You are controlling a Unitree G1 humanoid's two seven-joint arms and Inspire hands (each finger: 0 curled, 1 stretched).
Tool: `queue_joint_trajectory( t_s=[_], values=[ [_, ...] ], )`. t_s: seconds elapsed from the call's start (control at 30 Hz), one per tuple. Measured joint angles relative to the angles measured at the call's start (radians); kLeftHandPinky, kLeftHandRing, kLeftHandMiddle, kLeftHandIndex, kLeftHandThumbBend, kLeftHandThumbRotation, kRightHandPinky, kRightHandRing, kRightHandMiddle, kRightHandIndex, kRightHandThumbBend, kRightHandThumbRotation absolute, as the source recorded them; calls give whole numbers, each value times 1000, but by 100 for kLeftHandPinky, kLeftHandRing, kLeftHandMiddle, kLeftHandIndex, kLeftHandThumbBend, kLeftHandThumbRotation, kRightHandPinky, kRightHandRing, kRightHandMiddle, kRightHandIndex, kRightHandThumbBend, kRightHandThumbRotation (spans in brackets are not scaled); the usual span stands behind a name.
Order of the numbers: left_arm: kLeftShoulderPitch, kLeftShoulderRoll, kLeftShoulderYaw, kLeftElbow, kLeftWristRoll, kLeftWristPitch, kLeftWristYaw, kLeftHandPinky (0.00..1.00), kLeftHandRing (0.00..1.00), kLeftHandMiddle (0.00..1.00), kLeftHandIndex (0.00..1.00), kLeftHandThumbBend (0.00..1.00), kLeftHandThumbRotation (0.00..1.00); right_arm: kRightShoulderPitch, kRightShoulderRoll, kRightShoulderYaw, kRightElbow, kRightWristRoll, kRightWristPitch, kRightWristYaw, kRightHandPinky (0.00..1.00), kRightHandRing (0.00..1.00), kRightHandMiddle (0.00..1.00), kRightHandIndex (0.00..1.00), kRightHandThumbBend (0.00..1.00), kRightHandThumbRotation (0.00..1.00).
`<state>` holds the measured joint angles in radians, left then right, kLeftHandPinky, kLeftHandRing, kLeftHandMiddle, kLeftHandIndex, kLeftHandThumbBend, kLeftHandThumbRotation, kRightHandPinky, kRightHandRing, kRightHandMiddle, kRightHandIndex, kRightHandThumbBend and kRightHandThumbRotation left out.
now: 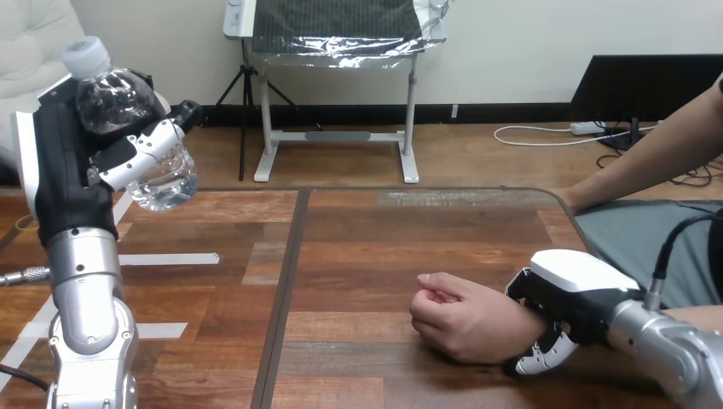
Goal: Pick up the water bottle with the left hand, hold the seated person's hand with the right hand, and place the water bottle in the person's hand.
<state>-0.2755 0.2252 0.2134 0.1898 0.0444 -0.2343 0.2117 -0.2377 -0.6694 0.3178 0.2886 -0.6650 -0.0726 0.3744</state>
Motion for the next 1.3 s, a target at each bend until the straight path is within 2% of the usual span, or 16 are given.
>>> queue_joint_trajectory(
  t_s=[0.33, 0.87, 1.03, 1.3],
  values=[
    [0, -7, 1, -1, -2, 3, 0, 30, 35, 40, 41, 62, 0, -41, 0, 7, 22, 3, 29, 91, 37, 45, 53, 58, 99, 16],
    [0, -8, 2, -2, -6, 7, 0, 30, 35, 40, 41, 63, 0, -79, -3, 19, 42, 7, 34, 143, 55, 64, 70, 72, 100, 27],
    [0, -8, 2, -2, -7, 7, 0, 30, 35, 40, 41, 62, 0, -83, -6, 21, 43, 6, 32, 153, 61, 70, 75, 75, 100, 28],
    [0, -9, 2, -2, -7, 7, 0, 30, 35, 40, 42, 61, 0, -86, -7, 21, 43, 6, 29, 160, 64, 76, 80, 78, 100, 26]
  ],
)
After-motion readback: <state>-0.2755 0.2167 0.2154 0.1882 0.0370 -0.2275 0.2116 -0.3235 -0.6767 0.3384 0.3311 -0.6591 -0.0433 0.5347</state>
